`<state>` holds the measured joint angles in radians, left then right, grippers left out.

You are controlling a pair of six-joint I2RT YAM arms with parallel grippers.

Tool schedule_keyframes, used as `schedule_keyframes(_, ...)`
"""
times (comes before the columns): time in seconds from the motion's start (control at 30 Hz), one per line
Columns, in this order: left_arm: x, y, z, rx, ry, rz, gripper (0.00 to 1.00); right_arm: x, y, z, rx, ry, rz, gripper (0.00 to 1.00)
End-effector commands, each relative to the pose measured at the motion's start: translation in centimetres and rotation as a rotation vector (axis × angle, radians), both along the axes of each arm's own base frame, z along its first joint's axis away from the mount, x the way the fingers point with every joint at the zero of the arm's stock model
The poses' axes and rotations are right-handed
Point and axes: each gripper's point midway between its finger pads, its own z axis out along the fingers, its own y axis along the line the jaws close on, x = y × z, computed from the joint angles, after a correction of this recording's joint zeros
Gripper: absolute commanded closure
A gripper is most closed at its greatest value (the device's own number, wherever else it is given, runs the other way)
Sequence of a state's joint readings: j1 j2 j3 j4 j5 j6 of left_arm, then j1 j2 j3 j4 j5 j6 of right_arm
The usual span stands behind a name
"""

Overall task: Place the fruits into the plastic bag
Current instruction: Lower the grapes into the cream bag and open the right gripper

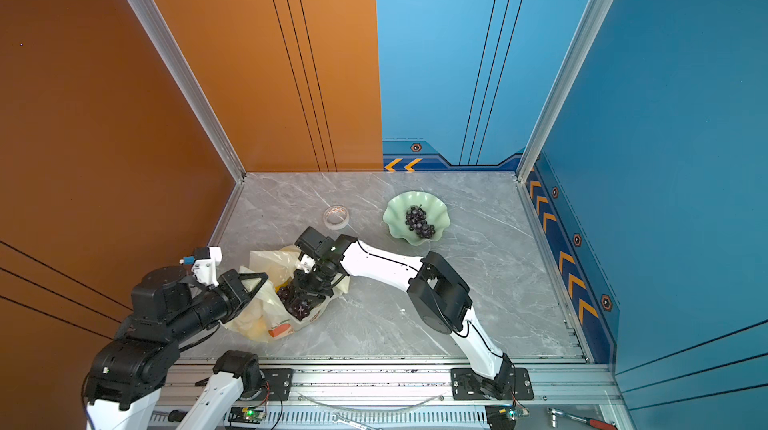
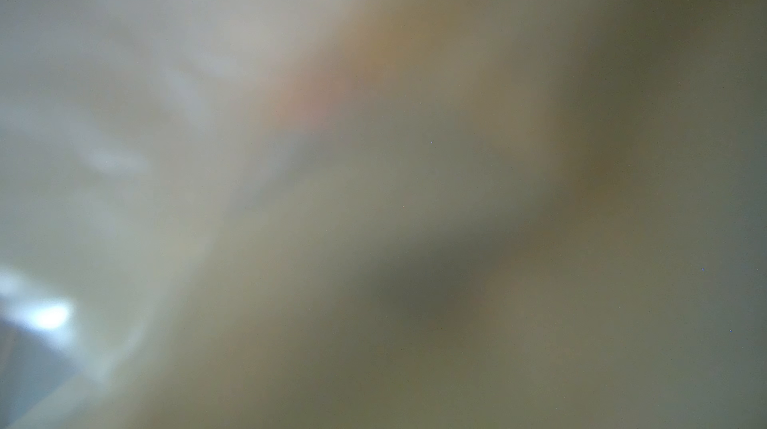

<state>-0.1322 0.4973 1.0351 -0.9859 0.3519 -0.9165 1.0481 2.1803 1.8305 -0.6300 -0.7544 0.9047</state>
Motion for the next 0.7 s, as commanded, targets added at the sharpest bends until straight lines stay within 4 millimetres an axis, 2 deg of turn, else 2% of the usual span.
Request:
schedule_keyframes(0.0, 0.1, -0.7, 0.2, -0.035, -0.030, -0.028, 1.00, 0.8, 1.2, -0.6, -0.005, -0.044, 0.011, 0.65)
schedule_keyframes(0.23, -0.9, -1.7, -0.7, -0.106, -0.018, -0.076, 1.00, 7.6, 5.1, 0.6, 0.055, -0.175, -0.186, 0.65)
schedule_keyframes(0.33, -1.4, -1.8, -1.8, -0.129, 0.007, -0.074, 1.00, 9.5, 6.2, 0.5, 0.086, -0.202, -0.244, 0.65)
schedule_keyframes(0.4, -1.9, -1.3, -2.5, -0.126, 0.024, -0.042, 1.00, 9.4, 6.3, -0.3, 0.077, -0.201, -0.234, 0.65)
schedule_keyframes(0.57, -2.7, -0.6, -3.8, -0.109, 0.061, 0.001, 1.00, 7.1, 5.5, -3.0, 0.018, -0.215, -0.149, 0.64)
schedule_keyframes(0.67, -2.7, -0.7, -4.1, -0.110, 0.074, -0.008, 1.00, 6.6, 5.0, -4.4, -0.011, -0.216, -0.124, 0.55)
